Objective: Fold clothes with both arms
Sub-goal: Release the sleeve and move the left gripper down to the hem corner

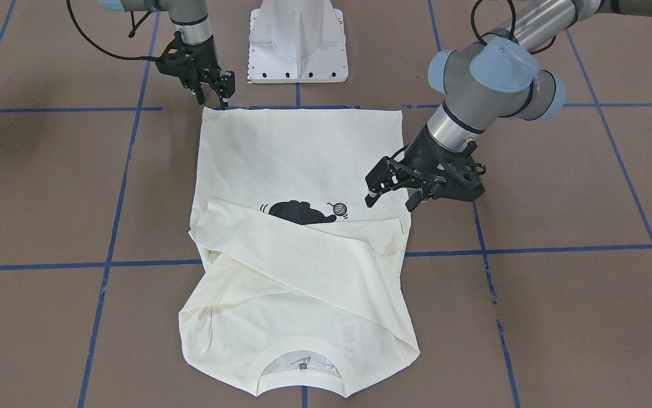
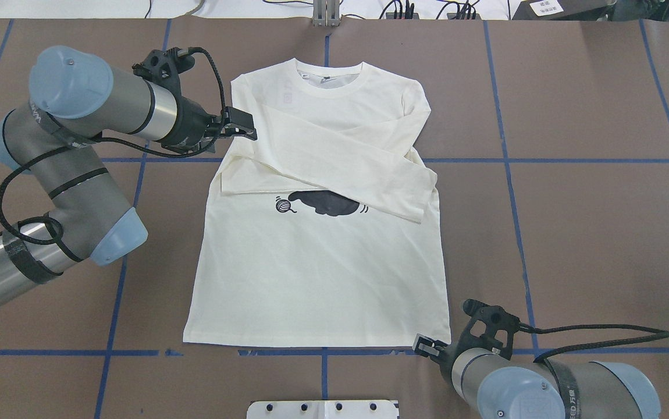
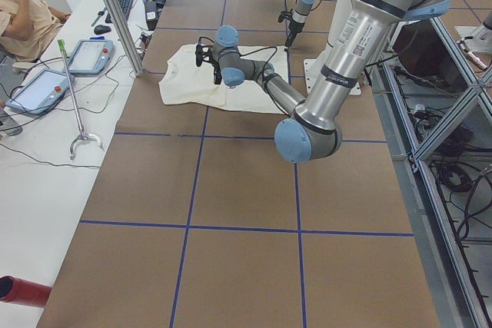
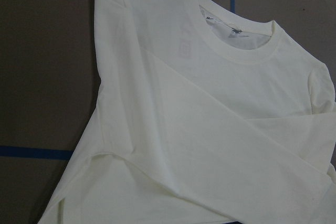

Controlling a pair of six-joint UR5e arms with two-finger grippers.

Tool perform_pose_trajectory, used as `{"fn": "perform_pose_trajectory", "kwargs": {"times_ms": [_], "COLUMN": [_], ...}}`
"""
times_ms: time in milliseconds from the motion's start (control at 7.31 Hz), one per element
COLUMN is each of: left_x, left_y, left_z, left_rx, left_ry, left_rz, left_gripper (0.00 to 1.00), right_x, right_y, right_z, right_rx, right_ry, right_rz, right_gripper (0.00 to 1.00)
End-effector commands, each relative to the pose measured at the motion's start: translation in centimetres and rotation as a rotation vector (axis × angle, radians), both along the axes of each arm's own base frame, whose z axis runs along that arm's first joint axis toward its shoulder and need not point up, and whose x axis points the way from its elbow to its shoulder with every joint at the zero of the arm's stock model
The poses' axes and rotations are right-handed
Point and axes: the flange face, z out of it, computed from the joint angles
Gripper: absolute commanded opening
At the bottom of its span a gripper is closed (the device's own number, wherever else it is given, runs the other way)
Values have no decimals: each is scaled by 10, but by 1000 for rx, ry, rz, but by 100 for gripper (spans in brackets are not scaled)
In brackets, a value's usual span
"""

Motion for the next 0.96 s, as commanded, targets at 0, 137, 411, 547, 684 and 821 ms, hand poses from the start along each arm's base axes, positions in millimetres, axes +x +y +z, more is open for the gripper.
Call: {"fn": "perform_pose_trajectory", "kwargs": {"times_ms": [0,137,411,547,684,821], "left_x": [1,1,2,-4,-5,12], "left_y": [1,1,1,6,21,66], "left_z": [0,0,-1,-12,-9,9], "left_rx": [-16,-17,-19,-53,-120,-163], "left_ry": [4,5,7,42,65,59], "left_rz": [-3,-4,-5,-24,-30,-2], "left_gripper": [98,98,98,98,94,94], "right_x": [2,2,7,20,22,21], "right_y": [1,1,1,1,1,2], "right_z": [5,6,5,-4,-3,-5], "right_rx": [-2,-1,-2,-2,-2,-4], "right_ry": [10,12,9,-10,-9,-12], "right_rz": [1,2,0,-2,-2,-5], "right_gripper": [51,15,0,0,0,0]}}
